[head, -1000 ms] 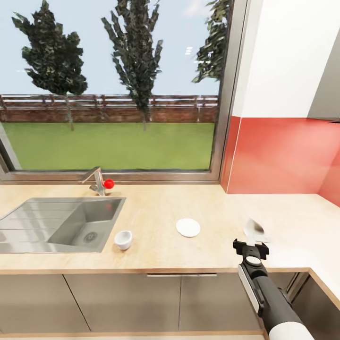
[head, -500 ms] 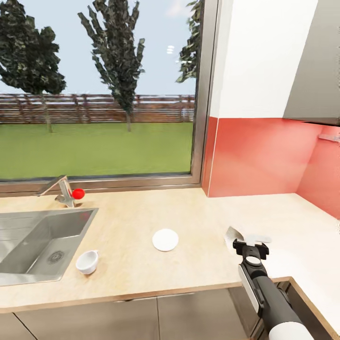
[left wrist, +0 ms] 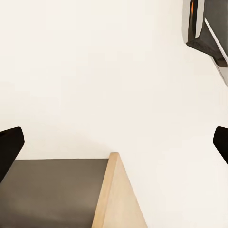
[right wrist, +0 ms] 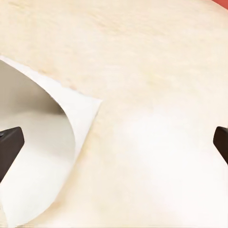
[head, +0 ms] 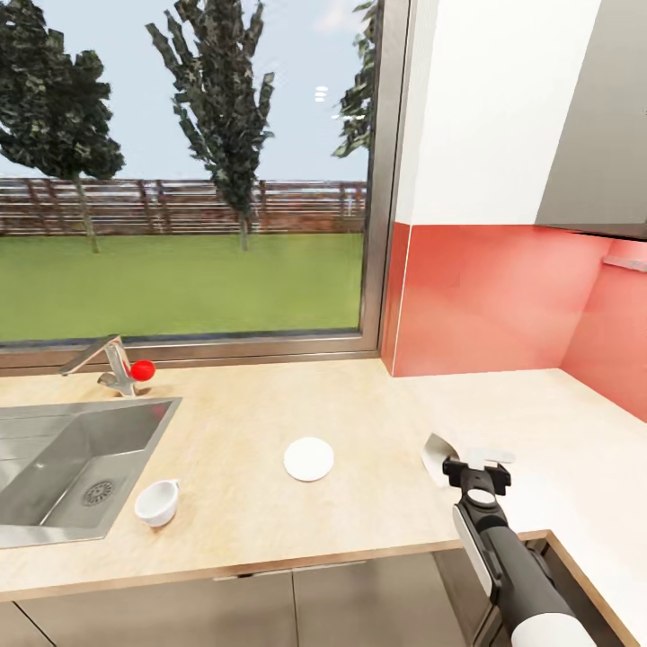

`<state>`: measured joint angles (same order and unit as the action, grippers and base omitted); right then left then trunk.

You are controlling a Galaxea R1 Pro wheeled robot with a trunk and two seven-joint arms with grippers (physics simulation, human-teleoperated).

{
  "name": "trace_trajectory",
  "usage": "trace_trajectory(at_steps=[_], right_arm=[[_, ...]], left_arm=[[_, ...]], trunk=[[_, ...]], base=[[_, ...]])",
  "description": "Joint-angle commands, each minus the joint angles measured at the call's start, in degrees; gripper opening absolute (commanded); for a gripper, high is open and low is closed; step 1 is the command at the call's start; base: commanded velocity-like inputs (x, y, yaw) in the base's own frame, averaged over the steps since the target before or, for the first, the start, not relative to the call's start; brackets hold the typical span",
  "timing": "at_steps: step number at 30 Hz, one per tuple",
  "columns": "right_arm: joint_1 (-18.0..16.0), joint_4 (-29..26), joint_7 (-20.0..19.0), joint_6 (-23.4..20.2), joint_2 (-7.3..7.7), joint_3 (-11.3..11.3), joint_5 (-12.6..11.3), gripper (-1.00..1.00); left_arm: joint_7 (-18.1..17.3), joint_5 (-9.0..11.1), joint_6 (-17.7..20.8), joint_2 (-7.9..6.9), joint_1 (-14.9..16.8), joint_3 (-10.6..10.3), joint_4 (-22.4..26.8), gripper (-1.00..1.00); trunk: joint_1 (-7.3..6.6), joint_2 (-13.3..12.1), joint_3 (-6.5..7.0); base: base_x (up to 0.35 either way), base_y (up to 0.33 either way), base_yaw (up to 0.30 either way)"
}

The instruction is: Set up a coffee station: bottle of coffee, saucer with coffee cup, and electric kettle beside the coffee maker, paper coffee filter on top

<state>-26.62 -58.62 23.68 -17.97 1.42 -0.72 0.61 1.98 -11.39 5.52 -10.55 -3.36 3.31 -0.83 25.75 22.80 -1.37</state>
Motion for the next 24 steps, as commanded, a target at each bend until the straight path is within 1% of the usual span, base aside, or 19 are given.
trace_trajectory(at_steps=[1, 11, 24], right_arm=[[-0.03, 0.15, 0.17, -0.42, 0.01, 0.09, 0.06, 1.0], [-0.07, 4.17, 0.14, -0.19, -0.1, 0.36, -0.05, 1.0], [-0.01, 5.33, 0.14, -0.05, -0.11, 0.35, -0.08, 1.0]], left_arm=[[0.13, -0.56, 0.15, 0.0, 0.02, 0.37, 0.04, 1.0], [0.08, -0.56, 0.15, 0.0, 0.02, 0.38, 0.04, 1.0], [-0.08, -0.48, 0.19, -0.04, 0.02, 0.35, -0.04, 1.0]], trunk=[[0.04, 0.12, -0.12], [0.04, 0.12, -0.12], [0.04, 0.12, -0.12]], base=[[0.001, -0.001, 0.0], [0.0, 0.0, 0.0], [0.0, 0.0, 0.0]])
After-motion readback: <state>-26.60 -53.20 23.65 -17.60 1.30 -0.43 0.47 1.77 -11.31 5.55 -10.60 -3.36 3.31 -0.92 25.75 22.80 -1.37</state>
